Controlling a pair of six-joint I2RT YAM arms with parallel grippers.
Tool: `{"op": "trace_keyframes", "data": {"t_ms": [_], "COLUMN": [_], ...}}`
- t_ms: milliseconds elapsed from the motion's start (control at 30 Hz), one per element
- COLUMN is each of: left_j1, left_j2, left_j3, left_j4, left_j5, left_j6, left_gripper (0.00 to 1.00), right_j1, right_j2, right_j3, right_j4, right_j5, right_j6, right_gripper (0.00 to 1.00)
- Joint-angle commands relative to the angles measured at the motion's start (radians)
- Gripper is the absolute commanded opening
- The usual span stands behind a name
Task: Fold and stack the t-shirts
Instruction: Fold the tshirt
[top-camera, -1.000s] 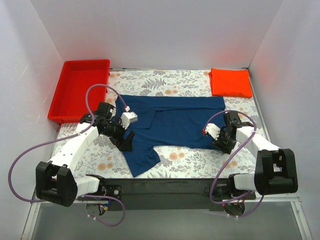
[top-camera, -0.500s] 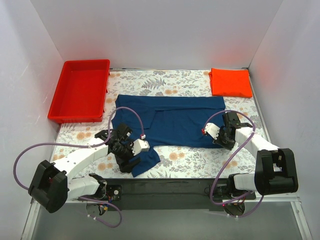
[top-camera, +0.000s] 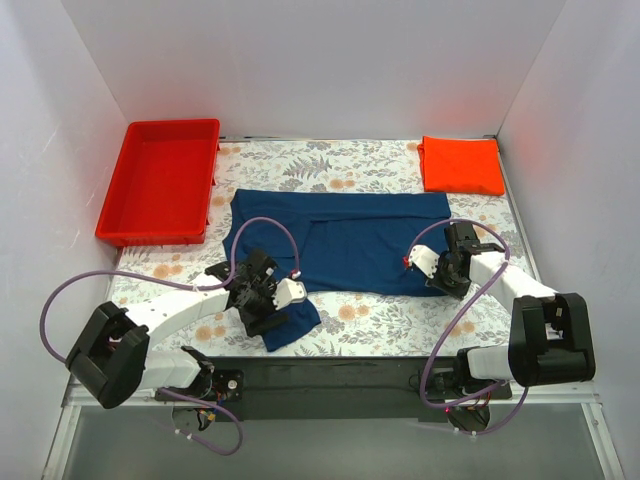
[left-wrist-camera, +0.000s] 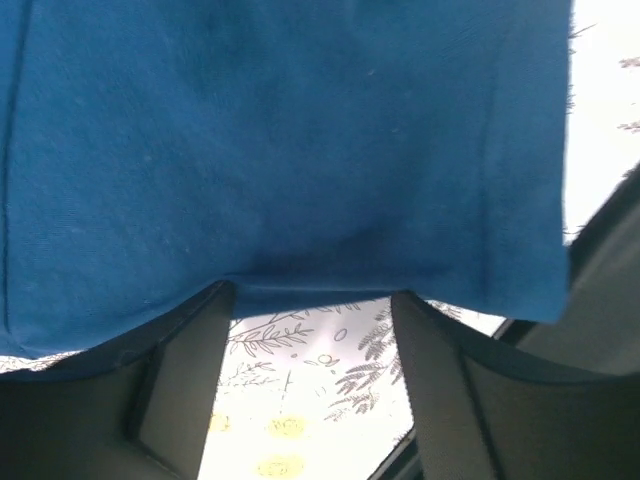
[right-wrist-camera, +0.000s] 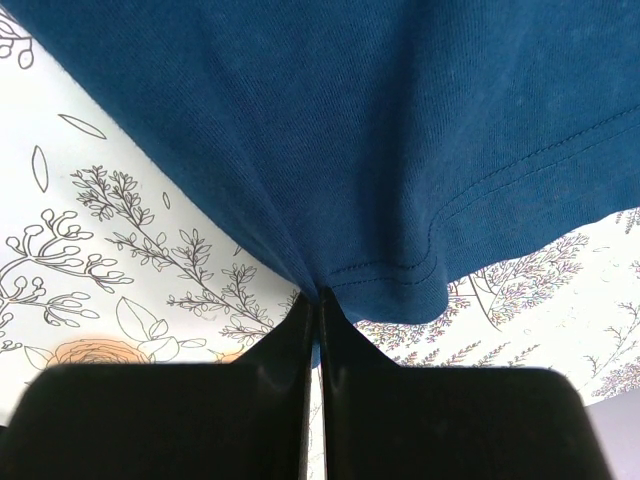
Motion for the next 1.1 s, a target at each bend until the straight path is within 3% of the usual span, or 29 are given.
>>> {"op": "trace_keyframes", "data": {"t_ms": [0,100,133,233,267,300,467,667,833,967,1067], "left_j1": [-0.006,-0.008,-0.008,-0.008,-0.008,-0.008,-0.006,0.0,0.062,0.24,0.308], "left_j2": [0.009,0.023,0.028,0.001,-0.013,-0.033,-0.174,-0.268,-0.21,-0.083,0.034], "left_j3": [-0.034,-0.055,-0.058,-0.052,-0.044,-0.022,0.061,0.189,0.271,0.414,0.486], "left_j4": [0.061,0.061,0.055,0.006,-0.036,-0.059,-0.249,-0.344,-0.305,-0.251,-0.228], "left_j5": [-0.044,-0.038,-0.037,-0.019,-0.011,-0.003,0.078,0.094,0.044,0.08,0.095], "left_j6": [0.018,0.025,0.025,0.035,0.037,0.037,0.026,-0.02,0.018,0.098,0.155], "left_gripper": [0.61,0.45,0.35,0.16,0.03,0.0,0.0,0.0,0.0,0.0,0.0], "right_j1": [0.004,0.004,0.004,0.004,0.004,0.004,0.004,-0.006,-0.036,-0.061,-0.062], "right_j2": [0.011,0.017,0.015,0.018,0.014,0.009,-0.089,-0.184,-0.121,0.004,0.081], "right_j3": [0.036,0.041,0.042,0.052,0.053,0.055,0.01,0.022,0.153,0.268,0.344], "right_j4": [-0.018,-0.021,-0.021,-0.028,-0.047,-0.057,-0.103,-0.179,-0.208,-0.211,-0.211], "right_j5": [-0.015,-0.015,-0.015,-0.011,-0.011,-0.011,-0.001,-0.001,-0.023,-0.04,-0.05], "right_j6": [-0.001,0.001,0.001,-0.002,-0.007,-0.012,-0.053,-0.102,-0.131,-0.144,-0.145], "right_gripper": [0.01,0.01,0.01,0.01,0.01,0.01,0.01,0.01,0.01,0.01,0.01]}}
